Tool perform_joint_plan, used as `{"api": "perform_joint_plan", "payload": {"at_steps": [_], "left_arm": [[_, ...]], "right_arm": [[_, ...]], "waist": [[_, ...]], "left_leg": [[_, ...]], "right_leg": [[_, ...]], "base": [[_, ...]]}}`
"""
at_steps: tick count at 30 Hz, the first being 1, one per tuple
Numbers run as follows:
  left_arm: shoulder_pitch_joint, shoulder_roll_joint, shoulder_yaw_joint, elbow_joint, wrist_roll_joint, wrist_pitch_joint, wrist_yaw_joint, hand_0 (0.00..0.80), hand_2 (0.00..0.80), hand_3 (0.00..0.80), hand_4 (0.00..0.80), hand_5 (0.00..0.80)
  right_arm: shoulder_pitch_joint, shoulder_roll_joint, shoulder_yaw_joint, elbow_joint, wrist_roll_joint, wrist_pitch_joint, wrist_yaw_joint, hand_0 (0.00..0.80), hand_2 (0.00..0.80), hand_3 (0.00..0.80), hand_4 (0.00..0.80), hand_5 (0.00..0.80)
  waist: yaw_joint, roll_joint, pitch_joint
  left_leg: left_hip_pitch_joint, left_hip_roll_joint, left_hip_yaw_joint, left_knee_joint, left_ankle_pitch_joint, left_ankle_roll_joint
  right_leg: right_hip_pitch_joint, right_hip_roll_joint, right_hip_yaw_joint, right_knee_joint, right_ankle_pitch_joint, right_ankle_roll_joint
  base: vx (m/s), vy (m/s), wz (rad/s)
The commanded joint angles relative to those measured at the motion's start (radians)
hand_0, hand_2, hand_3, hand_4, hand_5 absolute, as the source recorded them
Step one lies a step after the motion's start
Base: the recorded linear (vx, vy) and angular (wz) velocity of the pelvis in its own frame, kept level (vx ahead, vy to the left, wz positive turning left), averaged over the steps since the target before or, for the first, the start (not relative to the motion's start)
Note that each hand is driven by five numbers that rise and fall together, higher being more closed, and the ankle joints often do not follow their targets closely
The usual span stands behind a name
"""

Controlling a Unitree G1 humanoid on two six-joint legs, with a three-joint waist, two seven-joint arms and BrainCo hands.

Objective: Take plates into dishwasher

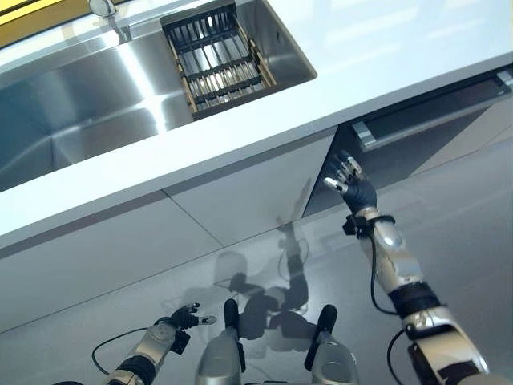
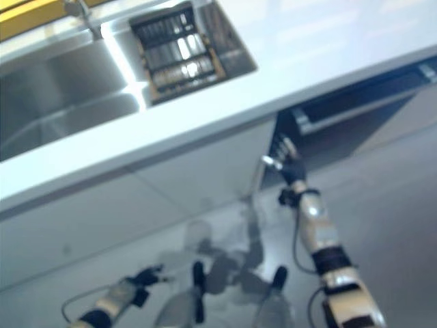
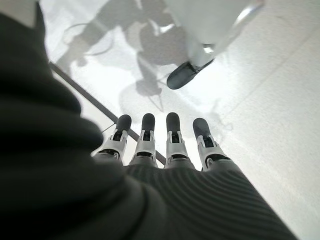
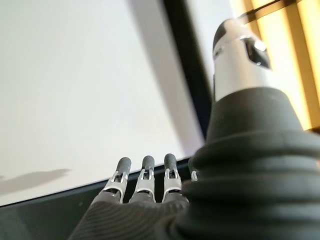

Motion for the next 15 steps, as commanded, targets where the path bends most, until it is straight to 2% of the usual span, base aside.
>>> {"api": "perform_joint_plan", "payload": {"at_steps": [1, 5, 7, 8, 11, 15], "left_arm": [[0.022, 0.008, 0.009, 0.063, 0.049, 0.011, 0.027, 0.0, 0.0, 0.0, 0.0, 0.0], [0.046, 0.012, 0.034, 0.074, 0.03, 0.02, 0.032, 0.0, 0.0, 0.0, 0.0, 0.0], [0.046, 0.014, 0.041, 0.08, 0.025, 0.028, 0.023, 0.0, 0.0, 0.0, 0.0, 0.0], [0.044, 0.011, 0.041, 0.093, 0.033, 0.025, 0.018, 0.0, 0.0, 0.0, 0.0, 0.0], [0.035, -0.002, 0.024, 0.155, 0.053, 0.006, 0.008, 0.0, 0.0, 0.0, 0.0, 0.0], [0.028, -0.011, 0.01, 0.214, 0.118, -0.006, -0.01, 0.0, 0.0, 0.0, 0.0, 0.0]], "right_arm": [[0.099, -0.053, -0.045, -0.023, -0.204, 0.004, -0.014, 0.0, 0.0, 0.0, 0.0, 0.0], [0.199, -0.096, -0.019, 0.087, -0.345, 0.167, 0.053, 0.0, 0.0, 0.0, 0.0, 0.0], [0.236, -0.086, 0.008, 0.168, -0.282, 0.243, 0.09, 0.0, 0.0, 0.0, 0.0, 0.0], [0.24, -0.07, 0.013, 0.227, -0.303, 0.265, 0.115, 0.0, 0.0, 0.0, 0.0, 0.0], [0.231, -0.024, 0.041, 0.441, -0.334, 0.269, 0.145, 0.0, 0.0, 0.0, 0.0, 0.0], [0.213, 0.036, 0.062, 0.639, -0.384, 0.297, 0.109, 0.0, 0.0, 0.0, 0.0, 0.0]], "waist": [[-0.007, -0.01, -0.056], [-0.01, -0.052, -0.098], [-0.002, -0.074, -0.12], [0.004, -0.08, -0.13], [0.026, -0.096, -0.164], [0.053, -0.111, -0.206]], "left_leg": [[-0.012, -0.014, 0.104, 0.018, -0.018, 0.052], [0.006, -0.024, 0.085, 0.009, -0.034, 0.064], [0.016, -0.031, 0.072, 0.003, -0.043, 0.071], [0.023, -0.035, 0.066, -0.001, -0.047, 0.074], [0.036, -0.051, 0.045, -0.003, -0.065, 0.09], [0.05, -0.073, 0.01, -0.003, -0.083, 0.109]], "right_leg": [[0.014, -0.042, 0.087, 0.142, -0.083, 0.03], [0.03, -0.043, 0.122, 0.118, -0.041, 0.051], [0.039, -0.051, 0.127, 0.117, -0.009, 0.066], [0.048, -0.053, 0.124, 0.117, -0.001, 0.069], [0.055, -0.063, 0.127, 0.14, 0.033, 0.084], [0.07, -0.072, 0.146, 0.17, 0.076, 0.094]], "base": [[0.06, 0.18, 0.16], [0.066, 0.161, 0.1], [0.073, 0.15, 0.04], [0.085, 0.18, 0.14], [0.115, 0.173, 0.18], [0.126, 0.113, 0.11]]}}
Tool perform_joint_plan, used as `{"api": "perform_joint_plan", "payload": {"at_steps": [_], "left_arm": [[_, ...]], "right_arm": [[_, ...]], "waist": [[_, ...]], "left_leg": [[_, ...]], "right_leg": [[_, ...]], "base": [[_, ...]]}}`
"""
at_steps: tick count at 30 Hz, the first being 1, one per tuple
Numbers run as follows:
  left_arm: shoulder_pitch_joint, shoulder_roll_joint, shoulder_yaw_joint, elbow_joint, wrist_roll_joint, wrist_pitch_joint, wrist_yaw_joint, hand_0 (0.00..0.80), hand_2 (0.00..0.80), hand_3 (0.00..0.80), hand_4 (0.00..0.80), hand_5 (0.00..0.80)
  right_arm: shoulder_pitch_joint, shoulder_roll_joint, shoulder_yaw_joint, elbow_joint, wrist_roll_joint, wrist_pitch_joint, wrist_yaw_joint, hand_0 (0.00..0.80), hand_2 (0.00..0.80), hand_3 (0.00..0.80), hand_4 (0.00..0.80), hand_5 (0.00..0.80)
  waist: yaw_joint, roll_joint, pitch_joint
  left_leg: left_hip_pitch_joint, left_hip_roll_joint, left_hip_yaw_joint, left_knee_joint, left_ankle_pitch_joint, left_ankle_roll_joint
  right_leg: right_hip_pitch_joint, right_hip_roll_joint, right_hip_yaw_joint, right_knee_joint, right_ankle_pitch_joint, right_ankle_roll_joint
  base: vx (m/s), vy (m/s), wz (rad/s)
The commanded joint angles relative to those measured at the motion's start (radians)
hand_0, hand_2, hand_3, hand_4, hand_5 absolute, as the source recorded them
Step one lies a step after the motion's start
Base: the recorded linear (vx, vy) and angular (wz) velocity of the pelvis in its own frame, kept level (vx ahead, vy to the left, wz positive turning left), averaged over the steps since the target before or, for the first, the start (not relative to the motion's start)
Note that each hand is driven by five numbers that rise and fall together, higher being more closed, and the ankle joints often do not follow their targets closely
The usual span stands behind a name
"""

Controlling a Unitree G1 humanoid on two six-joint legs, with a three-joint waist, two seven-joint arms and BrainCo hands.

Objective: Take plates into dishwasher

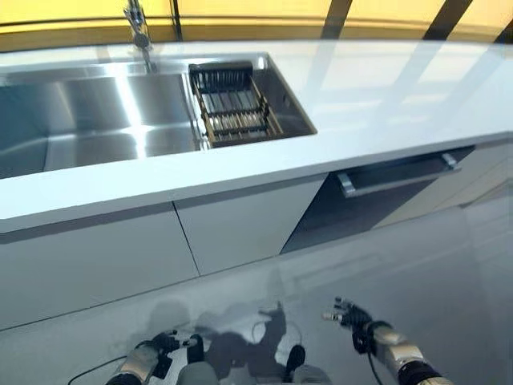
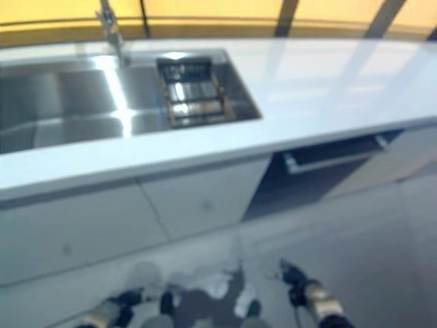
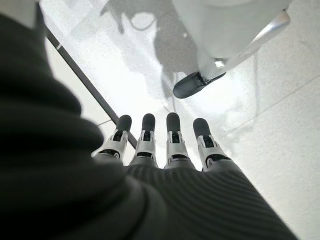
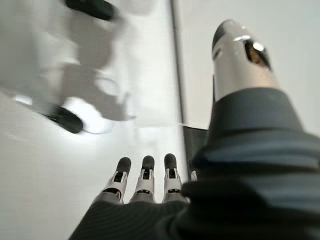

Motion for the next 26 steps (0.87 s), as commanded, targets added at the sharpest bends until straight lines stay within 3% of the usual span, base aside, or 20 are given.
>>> {"api": "perform_joint_plan", "payload": {"at_steps": [1, 4, 6, 7, 9, 15, 17, 26], "left_arm": [[-0.022, -0.029, -0.043, 0.048, 0.093, -0.026, -0.026, 0.0, 0.0, 0.0, 0.0, 0.0], [-0.026, -0.023, -0.064, 0.059, 0.124, -0.013, -0.039, 0.0, 0.0, 0.0, 0.0, 0.0], [-0.032, -0.023, -0.073, 0.065, 0.119, -0.007, -0.04, 0.0, 0.0, 0.0, 0.0, 0.0], [-0.037, -0.023, -0.079, 0.068, 0.111, -0.004, -0.04, 0.0, 0.0, 0.0, 0.0, 0.0], [-0.035, -0.023, -0.075, 0.073, 0.114, -0.016, -0.038, 0.0, 0.0, 0.0, 0.0, 0.0], [-0.012, -0.023, -0.039, 0.08, 0.091, -0.043, -0.035, 0.0, 0.0, 0.0, 0.0, 0.0], [-0.007, -0.033, -0.035, 0.08, 0.08, -0.045, -0.039, 0.0, 0.0, 0.0, 0.0, 0.0], [-0.008, -0.075, -0.042, 0.057, 0.051, -0.051, -0.011, 0.0, 0.0, 0.0, 0.0, 0.0]], "right_arm": [[-0.048, -0.03, 0.018, 0.049, -0.079, 0.007, -0.022, 0.0, 0.0, 0.0, 0.0, 0.0], [-0.04, -0.003, 0.029, 0.131, -0.125, 0.005, -0.041, 0.0, 0.0, 0.0, 0.0, 0.0], [-0.036, 0.0, 0.031, 0.166, -0.146, -0.008, -0.035, 0.0, 0.0, 0.0, 0.0, 0.0], [-0.024, 0.006, 0.029, 0.184, -0.15, -0.012, -0.027, 0.0, 0.0, 0.0, 0.0, 0.0], [-0.007, 0.016, 0.02, 0.202, -0.168, -0.019, -0.023, 0.0, 0.0, 0.0, 0.0, 0.0], [0.018, 0.03, 0.005, 0.233, -0.184, -0.029, -0.015, 0.0, 0.0, 0.0, 0.0, 0.0], [0.02, 0.033, 0.008, 0.237, -0.179, -0.026, -0.019, 0.0, 0.0, 0.0, 0.0, 0.0], [-0.01, 0.02, 0.028, 0.23, -0.152, -0.012, -0.044, 0.0, 0.0, 0.0, 0.0, 0.0]], "waist": [[0.048, 0.071, -0.032], [0.044, 0.073, -0.044], [0.03, 0.08, -0.053], [0.016, 0.085, -0.061], [0.007, 0.089, -0.07], [0.018, 0.099, -0.087], [0.024, 0.106, -0.097], [0.037, 0.127, -0.084]], "left_leg": [[0.017, -0.062, 0.012, 0.002, -0.069, 0.107], [0.025, -0.075, -0.03, 0.002, -0.08, 0.118], [0.021, -0.08, -0.065, 0.002, -0.08, 0.124], [0.019, -0.085, -0.099, 0.002, -0.08, 0.129], [0.012, -0.094, -0.131, 0.002, -0.078, 0.135], [0.009, -0.093, -0.156, 0.002, -0.071, 0.132], [0.009, -0.08, -0.169, 0.002, -0.061, 0.115], [-0.005, -0.015, -0.197, 0.002, -0.003, 0.044]], "right_leg": [[0.002, -0.05, 0.111, 0.149, 0.13, 0.066], [-0.014, -0.045, 0.156, 0.158, 0.152, 0.067], [-0.028, -0.005, 0.217, 0.159, 0.126, 0.055], [-0.041, 0.036, 0.268, 0.165, 0.095, 0.043], [-0.049, 0.081, 0.307, 0.161, 0.058, 0.029], [-0.023, 0.124, 0.283, 0.134, -0.037, 0.006], [0.007, 0.146, 0.275, 0.091, -0.088, -0.017], [0.049, 0.202, 0.232, 0.052, -0.132, -0.09]], "base": [[0.076, 0.059, 0.21], [0.068, 0.024, 0.25], [0.041, 0.004, 0.59], [0.014, -0.02, 0.9], [-0.018, -0.049, 0.95], [-0.069, -0.139, 0.25], [-0.072, -0.196, -0.01], [-0.142, -0.179, 0.12]]}}
